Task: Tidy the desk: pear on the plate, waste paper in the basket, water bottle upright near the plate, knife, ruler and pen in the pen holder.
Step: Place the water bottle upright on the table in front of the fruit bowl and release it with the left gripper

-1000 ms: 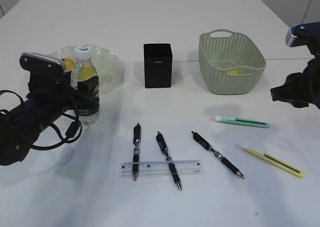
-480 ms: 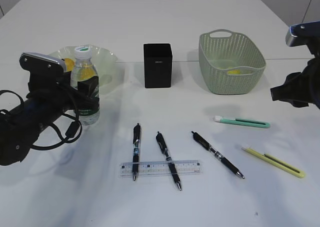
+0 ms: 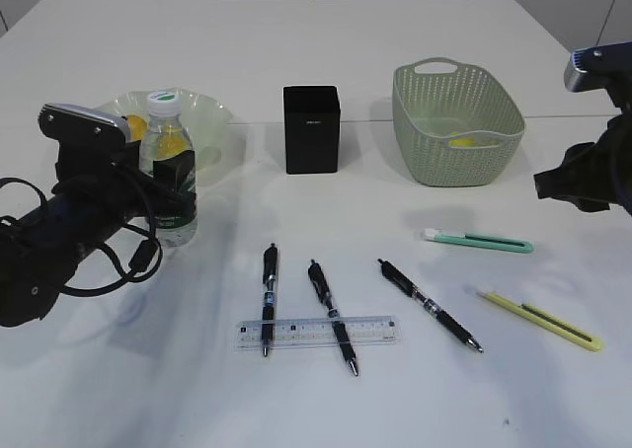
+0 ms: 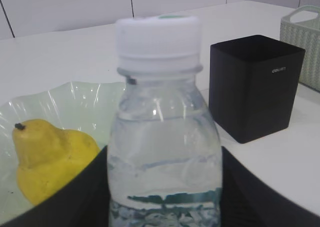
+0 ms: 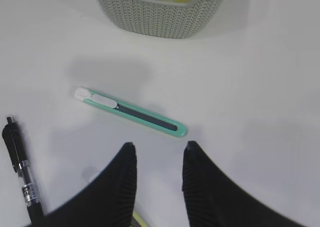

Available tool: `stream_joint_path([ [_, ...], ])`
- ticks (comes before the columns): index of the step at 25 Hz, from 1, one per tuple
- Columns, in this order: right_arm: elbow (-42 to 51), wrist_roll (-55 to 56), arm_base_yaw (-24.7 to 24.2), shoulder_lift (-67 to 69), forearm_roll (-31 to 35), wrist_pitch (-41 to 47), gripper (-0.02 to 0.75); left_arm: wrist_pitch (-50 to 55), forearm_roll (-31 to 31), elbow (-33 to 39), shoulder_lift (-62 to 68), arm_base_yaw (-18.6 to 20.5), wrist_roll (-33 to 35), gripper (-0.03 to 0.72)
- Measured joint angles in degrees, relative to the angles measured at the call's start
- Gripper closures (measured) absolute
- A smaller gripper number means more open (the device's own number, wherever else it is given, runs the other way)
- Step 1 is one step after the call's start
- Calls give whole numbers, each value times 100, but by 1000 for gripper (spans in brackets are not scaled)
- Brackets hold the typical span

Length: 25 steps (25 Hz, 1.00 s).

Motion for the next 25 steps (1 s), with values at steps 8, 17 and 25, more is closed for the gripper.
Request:
stream_joint_path([
  [8, 0, 0, 0, 0, 0, 0, 499, 0, 0, 0, 0, 0, 0, 306],
  [17, 0, 0, 0, 0, 0, -4, 499, 0, 0, 0, 0, 0, 0, 241],
  [25, 0, 0, 0, 0, 0, -4, 499, 0, 0, 0, 2, 0, 0, 236],
])
